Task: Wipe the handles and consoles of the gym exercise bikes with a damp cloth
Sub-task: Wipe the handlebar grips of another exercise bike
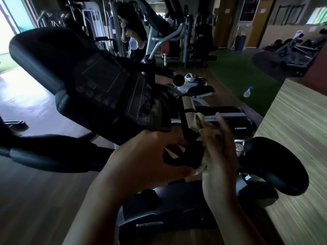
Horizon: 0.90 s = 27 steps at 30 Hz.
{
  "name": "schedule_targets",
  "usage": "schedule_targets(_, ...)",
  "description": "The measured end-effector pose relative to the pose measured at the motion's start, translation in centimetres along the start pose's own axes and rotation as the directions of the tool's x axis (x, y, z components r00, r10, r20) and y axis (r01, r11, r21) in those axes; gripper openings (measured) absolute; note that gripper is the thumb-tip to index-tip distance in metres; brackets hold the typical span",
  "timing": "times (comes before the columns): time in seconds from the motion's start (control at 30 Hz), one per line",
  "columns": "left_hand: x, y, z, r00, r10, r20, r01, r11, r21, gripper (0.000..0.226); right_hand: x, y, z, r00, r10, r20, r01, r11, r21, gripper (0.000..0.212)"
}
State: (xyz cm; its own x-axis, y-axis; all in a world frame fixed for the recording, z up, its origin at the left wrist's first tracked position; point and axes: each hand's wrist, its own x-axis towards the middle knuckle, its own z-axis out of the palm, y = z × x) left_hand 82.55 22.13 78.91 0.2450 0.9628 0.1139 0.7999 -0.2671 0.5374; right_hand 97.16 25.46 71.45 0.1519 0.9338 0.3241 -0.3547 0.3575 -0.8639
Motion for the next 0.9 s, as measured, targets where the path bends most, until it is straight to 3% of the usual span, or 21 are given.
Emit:
schedule_targets(0.07,0.0,0.1,0.0,1.000,-0.004,0.011,0.004,1.000,0.000,0.050,0.7,-0.1,-0.3,0.998,0.043,0.047,-0.044,0.999,0.011,0.067)
schedule_targets(0.2,0.4,0.2,0.0,1.000,-0.011,0.027,0.012,0.999,-0.033,0.050,0.8,0.7,-0.2,0.999,-0.040,0.024,0.042,0.996,-0.080,0.044)
schedule_targets(0.33,0.5,0.3,0.0,1.000,-0.010,0.029,0.012,0.997,-0.081,0.046,1.3,1.8,-0.1,0.998,0.023,0.056,-0.021,0.999,-0.035,0.052)
schedule_targets(0.47,0.7,0.5,0.1,1.000,0.003,0.024,0.001,0.991,-0.134,0.050,4.6,1.3,-0.2,0.992,0.066,0.106,-0.058,0.995,-0.082,0.034)
schedule_targets(0.6,1.3,0.7,0.7,1.000,-0.002,-0.030,-0.004,0.981,-0.195,0.058,5.7,1.6,-0.3,0.984,0.071,0.162,-0.050,0.990,-0.130,0.033)
schedule_targets(0.73,1.8,1.3,1.6,0.997,0.027,-0.079,-0.041,0.981,-0.189,0.044,5.6,1.9,-0.5,0.984,0.094,0.152,-0.081,0.992,-0.092,0.029)
schedule_targets(0.9,2.4,1.4,2.4,0.992,0.000,-0.123,-0.018,0.989,-0.148,0.045,8.5,1.8,1.3,0.981,0.180,0.071,-0.180,0.984,-0.014,0.025)
